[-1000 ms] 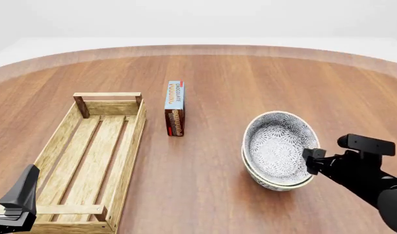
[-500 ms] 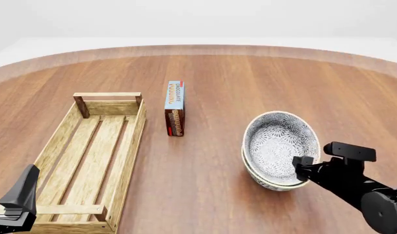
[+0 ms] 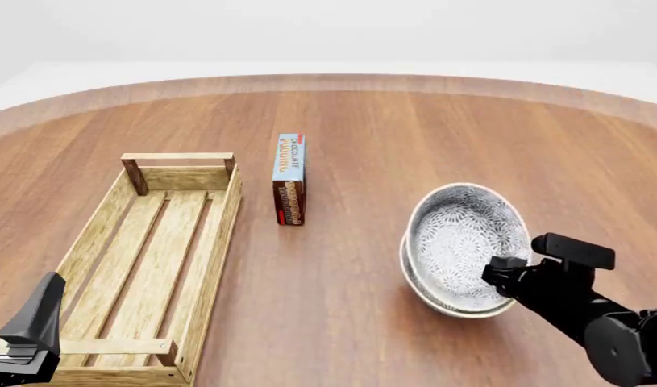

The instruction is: Stack the left bowl on the right bowl and place them in the tray.

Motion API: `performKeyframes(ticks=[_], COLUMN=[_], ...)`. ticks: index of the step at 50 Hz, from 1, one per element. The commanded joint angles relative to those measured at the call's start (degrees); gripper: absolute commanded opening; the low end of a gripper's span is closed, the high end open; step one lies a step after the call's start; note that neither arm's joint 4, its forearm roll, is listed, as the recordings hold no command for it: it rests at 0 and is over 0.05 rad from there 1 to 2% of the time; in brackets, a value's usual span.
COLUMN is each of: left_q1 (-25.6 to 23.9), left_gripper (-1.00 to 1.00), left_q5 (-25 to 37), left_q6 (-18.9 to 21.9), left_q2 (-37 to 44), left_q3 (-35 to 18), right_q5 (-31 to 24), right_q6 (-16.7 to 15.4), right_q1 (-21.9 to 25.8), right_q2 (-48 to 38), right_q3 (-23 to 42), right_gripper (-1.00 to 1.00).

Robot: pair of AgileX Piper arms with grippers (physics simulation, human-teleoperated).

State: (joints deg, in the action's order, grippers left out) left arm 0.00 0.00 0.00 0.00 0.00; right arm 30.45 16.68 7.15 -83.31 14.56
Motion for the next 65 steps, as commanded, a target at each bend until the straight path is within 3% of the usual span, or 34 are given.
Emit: performKeyframes(ticks=[1, 4, 12, 19, 24, 33, 40, 50, 65], left_q1=[0.0, 0.0, 0.0, 0.0, 0.0, 0.0, 0.0, 0.0, 0.0], left_gripper=[1.00, 1.00, 1.00, 1.00, 1.00, 1.00, 1.00, 1.00, 1.00], left_q5=[0.0, 0.0, 0.0, 0.0, 0.0, 0.0, 0.0, 0.0, 0.0], left_q6=[0.0, 0.0, 0.0, 0.0, 0.0, 0.0, 0.0, 0.0, 0.0], left_q2=[0.0, 0.0, 0.0, 0.0, 0.0, 0.0, 0.0, 0.0, 0.0], left_q3=[0.0, 0.0, 0.0, 0.0, 0.0, 0.0, 0.0, 0.0, 0.0], right_q5=[-0.5, -1.5, -12.6, -23.7, -28.0, -31.8, -32.3, -34.1, -37.2], right_q6=[0.6, 2.3, 6.8, 6.1, 5.5, 4.6, 4.3, 2.2, 2.4], right_q1=[-0.2, 0.9, 4.0, 4.5, 5.5, 6.6, 10.0, 15.2, 22.5], right_q2=[0.6, 4.5, 23.0, 31.5, 34.2, 31.7, 28.7, 20.0, 6.2], right_q3=[-1.6, -2.6, -1.4, 5.9, 10.0, 18.4, 25.2, 36.5, 54.4], right_gripper=[-1.00, -1.00, -1.00, -1.00, -1.00, -1.00, -1.00, -1.00, -1.00])
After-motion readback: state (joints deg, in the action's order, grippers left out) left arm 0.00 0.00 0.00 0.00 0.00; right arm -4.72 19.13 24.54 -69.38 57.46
